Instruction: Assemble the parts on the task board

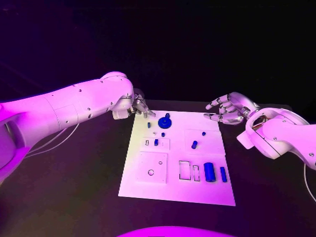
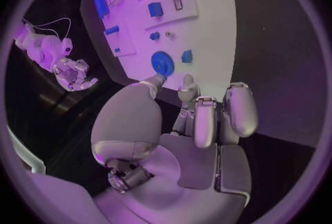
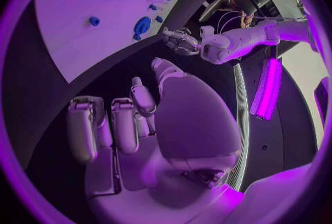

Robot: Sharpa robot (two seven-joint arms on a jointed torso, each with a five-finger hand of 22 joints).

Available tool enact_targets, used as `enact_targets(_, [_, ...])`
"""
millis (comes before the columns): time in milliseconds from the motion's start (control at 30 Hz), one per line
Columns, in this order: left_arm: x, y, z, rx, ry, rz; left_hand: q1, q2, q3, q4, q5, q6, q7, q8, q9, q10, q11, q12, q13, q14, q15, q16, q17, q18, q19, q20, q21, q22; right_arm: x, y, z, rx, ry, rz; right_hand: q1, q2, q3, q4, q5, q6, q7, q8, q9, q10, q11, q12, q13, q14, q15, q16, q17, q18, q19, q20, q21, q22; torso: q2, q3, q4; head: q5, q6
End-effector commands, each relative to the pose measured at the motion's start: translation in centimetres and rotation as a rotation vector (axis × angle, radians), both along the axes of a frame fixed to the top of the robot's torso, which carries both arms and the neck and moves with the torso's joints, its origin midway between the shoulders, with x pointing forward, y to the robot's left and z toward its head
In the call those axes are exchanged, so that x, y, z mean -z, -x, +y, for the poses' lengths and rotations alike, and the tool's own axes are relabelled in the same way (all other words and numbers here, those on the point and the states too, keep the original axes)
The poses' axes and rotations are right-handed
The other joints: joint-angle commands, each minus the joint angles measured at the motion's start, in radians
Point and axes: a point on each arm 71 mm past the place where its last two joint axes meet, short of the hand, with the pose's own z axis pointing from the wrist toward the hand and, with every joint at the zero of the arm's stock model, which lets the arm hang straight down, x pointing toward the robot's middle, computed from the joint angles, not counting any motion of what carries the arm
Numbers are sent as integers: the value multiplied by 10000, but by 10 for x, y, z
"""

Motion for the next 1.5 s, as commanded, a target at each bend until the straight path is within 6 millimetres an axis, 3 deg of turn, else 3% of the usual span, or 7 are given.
enact_targets(33, [6, 0, -1, 255, -165, 356, 50, 25, -33, 27, 24, 74, 30, -30, -18, -22, 46, -54, -41, 805, 95, -26, 1867, 34, -9, 35, -36, -8, -1, 1, 3, -194, 23, -184, -30, -23, 33, 2, 41, 69, -21, 32, -9, -23, -30, -57, -8, 788, -9, -36, 1507, 93, 612, -5, -68, 2118, -3, 7, 7, 8, -16])
enact_targets(900, [31, 2, -1, 86, -87, 1029, -45, 124, -121, 21, 19, 271, -7, 1, -71, -3, 23, -13, -9, 818, 85, 1, 1917, 29, 4, 43, -20, 27, -2, 1, 3, -204, -17, -325, -36, -34, 88, 0, 50, 61, -21, 36, -17, -60, -30, -103, -58, 725, -10, -202, 1273, 179, 460, -8, -440, 1931, -23, 8, 17, -19, -64])
enact_targets(1067, [33, 2, -1, 40, -56, 1069, 90, 186, -88, -9, 30, 345, -29, 6, -101, -9, 1, -9, -26, 818, 67, 2, 1916, 31, 3, 33, -19, 30, -3, 1, 3, -215, -80, -389, -109, -141, 401, -6, 63, 31, -28, 75, -56, -364, -44, -518, -460, 456, -34, -892, 456, 431, -15, -30, -1635, 1324, -23, 4, 15, -22, -69])
enact_targets(1200, [34, 1, -1, -29, -3, 1025, 199, 259, -35, -14, 32, 367, -35, -9, -132, -16, -6, -8, -42, 819, 59, 4, 1919, 28, 7, 25, -13, 42, -3, 1, 3, -231, -143, -441, -202, -283, 787, -24, 63, -21, -36, 123, -93, -1110, -70, -1656, -1565, 78, -77, -2051, -737, 762, -644, -61, -3476, 333, -27, 2, 12, -21, -64])
enact_targets(1300, [34, 1, -1, -90, 55, 968, 335, 370, 61, -17, 31, 415, -46, -13, -165, 3, -17, 17, -23, 823, 50, 12, 1933, 26, 13, 18, -5, 55, -3, 0, 3, -239, -190, -472, -271, -408, 1105, -40, 57, -91, -40, 154, -114, -1949, -56, -3040, -2913, -292, -85, -3341, -1888, 1076, -1226, -79, -5479, -819, -32, 6, 8, -19, -62])
enact_targets(1367, [34, 1, -1, -127, 124, 942, 448, 441, 148, -33, 33, 458, -59, -4, -183, 24, -29, 40, -5, 831, 40, 24, 1954, 20, 27, 12, 10, 83, -3, 0, 4, -242, -213, -489, -318, -488, 1374, -59, 63, -175, -14, 180, -126, -2564, -40, -4114, -3990, -691, -67, -4804, -3063, 1357, -1720, -68, -7558, -2094, -31, 12, 7, -21, -67])
enact_targets(1500, [34, 1, -3, -123, 279, 983, 786, 511, 404, -105, 18, 543, -112, 38, -211, 63, -77, 71, 4, 840, 1, 37, 1974, 12, 52, -18, 36, 128, -4, 0, 4, -244, -273, -529, -401, -626, 1669, -122, 52, -301, 43, 245, -127, -2735, 7, -4638, -4633, -1254, -10, -7262, -4750, 1687, -2218, -30, -10458, -4045, -30, 14, 12, -21, -60])
